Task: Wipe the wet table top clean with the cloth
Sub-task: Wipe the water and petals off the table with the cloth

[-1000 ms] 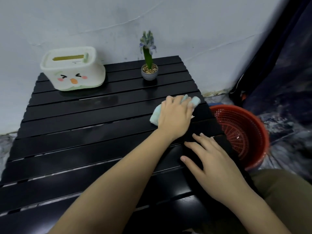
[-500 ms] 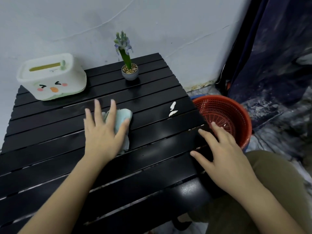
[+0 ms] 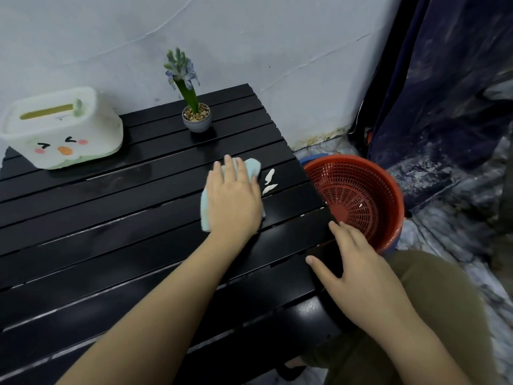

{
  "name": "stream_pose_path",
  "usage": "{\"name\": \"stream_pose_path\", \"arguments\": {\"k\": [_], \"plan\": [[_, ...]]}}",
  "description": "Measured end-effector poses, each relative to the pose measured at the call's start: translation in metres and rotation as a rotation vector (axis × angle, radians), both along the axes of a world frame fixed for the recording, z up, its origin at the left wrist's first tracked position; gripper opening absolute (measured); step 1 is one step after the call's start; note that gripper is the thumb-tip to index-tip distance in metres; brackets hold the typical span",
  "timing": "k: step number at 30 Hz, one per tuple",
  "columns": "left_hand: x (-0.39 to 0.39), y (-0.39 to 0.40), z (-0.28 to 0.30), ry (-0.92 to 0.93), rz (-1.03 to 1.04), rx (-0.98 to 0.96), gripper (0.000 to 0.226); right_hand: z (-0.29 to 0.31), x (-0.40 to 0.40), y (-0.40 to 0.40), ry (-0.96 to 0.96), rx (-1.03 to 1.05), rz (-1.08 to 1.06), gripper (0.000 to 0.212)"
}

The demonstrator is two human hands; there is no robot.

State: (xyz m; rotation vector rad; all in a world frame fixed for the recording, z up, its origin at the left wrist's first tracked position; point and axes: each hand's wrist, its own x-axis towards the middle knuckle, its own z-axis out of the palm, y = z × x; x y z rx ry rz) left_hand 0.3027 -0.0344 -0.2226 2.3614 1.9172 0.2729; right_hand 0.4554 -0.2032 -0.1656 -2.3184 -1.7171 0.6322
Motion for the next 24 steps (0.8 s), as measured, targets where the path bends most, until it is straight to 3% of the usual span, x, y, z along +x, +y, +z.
{"name": "stream_pose_path", "arguments": {"k": [5,10,13,18,21,24], "plan": [[0.062,0.009,0.002,0.036,-0.158,-0.004,0.057,-0.001,0.001,-0.001,-0.012,0.02,0.012,0.078],[0.096,0.013,0.004,-0.231,-0.511,0.049,0.046,-0.004,0.001,0.0,-0.025,0.049,0.024,0.078],[0.092,0.016,0.011,-0.376,-0.554,0.013,0.046,-0.005,0.001,-0.002,-0.019,0.07,0.025,0.078],[0.024,0.002,0.053,-0.664,-0.422,0.034,0.039,-0.007,0.004,-0.008,0.011,0.098,0.026,0.077],[-0.055,-0.037,0.07,-0.601,-0.384,0.061,0.034,-0.008,0.005,-0.012,0.037,0.112,0.029,0.079],[-0.134,-0.092,0.069,-0.538,-0.32,-0.022,0.044,-0.007,0.005,-0.018,0.045,0.107,0.02,0.084]]}}
